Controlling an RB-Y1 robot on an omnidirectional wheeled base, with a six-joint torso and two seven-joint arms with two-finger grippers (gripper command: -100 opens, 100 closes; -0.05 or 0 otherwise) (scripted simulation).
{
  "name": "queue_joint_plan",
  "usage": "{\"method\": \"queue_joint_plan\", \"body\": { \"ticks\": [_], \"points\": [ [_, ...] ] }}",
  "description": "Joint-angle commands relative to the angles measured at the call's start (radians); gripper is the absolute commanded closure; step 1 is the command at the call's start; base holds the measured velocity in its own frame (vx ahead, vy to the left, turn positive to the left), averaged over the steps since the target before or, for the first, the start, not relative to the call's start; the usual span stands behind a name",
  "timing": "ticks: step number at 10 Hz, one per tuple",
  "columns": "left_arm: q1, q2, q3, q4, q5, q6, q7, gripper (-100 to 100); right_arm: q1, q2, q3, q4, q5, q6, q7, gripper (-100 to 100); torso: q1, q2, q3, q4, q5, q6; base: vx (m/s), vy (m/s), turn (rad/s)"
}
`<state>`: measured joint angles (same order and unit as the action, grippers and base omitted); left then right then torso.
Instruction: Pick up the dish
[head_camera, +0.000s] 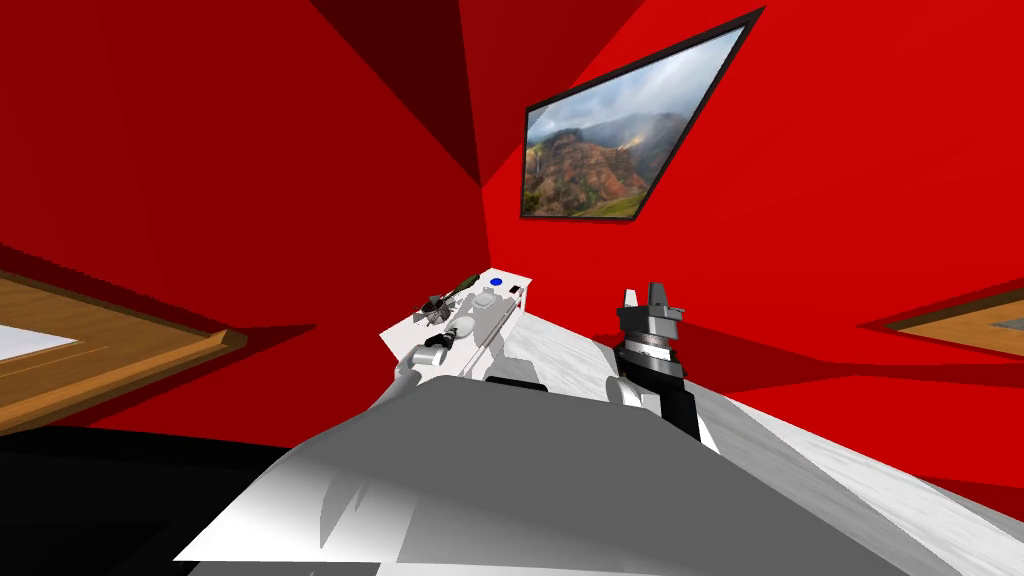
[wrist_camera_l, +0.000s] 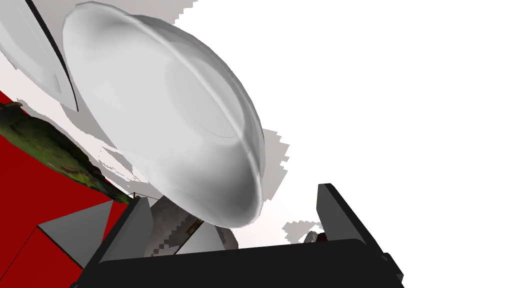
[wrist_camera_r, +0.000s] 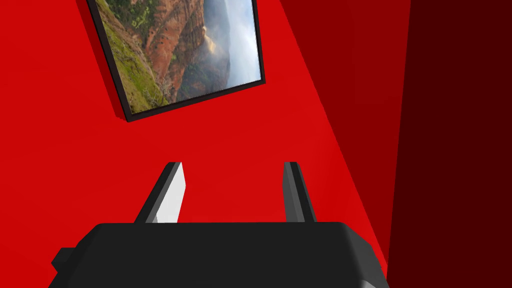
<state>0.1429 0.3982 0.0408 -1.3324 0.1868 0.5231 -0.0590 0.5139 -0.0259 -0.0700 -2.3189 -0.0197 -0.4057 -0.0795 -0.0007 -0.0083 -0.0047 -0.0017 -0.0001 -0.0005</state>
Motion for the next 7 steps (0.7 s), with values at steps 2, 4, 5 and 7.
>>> {"method": "queue_joint_plan", "body": {
  "ticks": [2, 4, 5, 7],
  "points": [
    [-0.004, 0.008, -0.005, 0.044, 0.023, 0.036, 0.006, -100, 0.0, 0.0, 0.0, 0.0, 0.0, 0.0, 0.0, 0, 0.0, 0.001, 0.001, 0.0, 0.0, 0.0, 0.074, -0.01, -0.032],
    [-0.001, 0.008, -0.004, 0.035, 0.021, 0.032, 0.005, 0, 0.0, 0.0, 0.0, 0.0, 0.0, 0.0, 0.0, 0, 0.001, 0.005, 0.003, 0.001, 0.0, 0.0, 0.014, -0.002, 0.0],
    [-0.012, -0.002, -0.003, 0.065, 0.01, 0.012, 0.006, -100, 0.0, 0.0, 0.0, 0.0, 0.0, 0.0, 0.0, 0, 0.001, 0.006, 0.004, 0.001, 0.0, 0.0, 0.016, 0.017, -0.016],
    [-0.026, -0.016, -0.002, 0.104, -0.003, -0.015, 0.007, -100, 0.0, 0.0, 0.0, 0.0, 0.0, 0.0, 0.0, 0, 0.003, 0.006, 0.003, 0.001, 0.001, 0.0, 0.024, 0.032, -0.021]
  ]
}}
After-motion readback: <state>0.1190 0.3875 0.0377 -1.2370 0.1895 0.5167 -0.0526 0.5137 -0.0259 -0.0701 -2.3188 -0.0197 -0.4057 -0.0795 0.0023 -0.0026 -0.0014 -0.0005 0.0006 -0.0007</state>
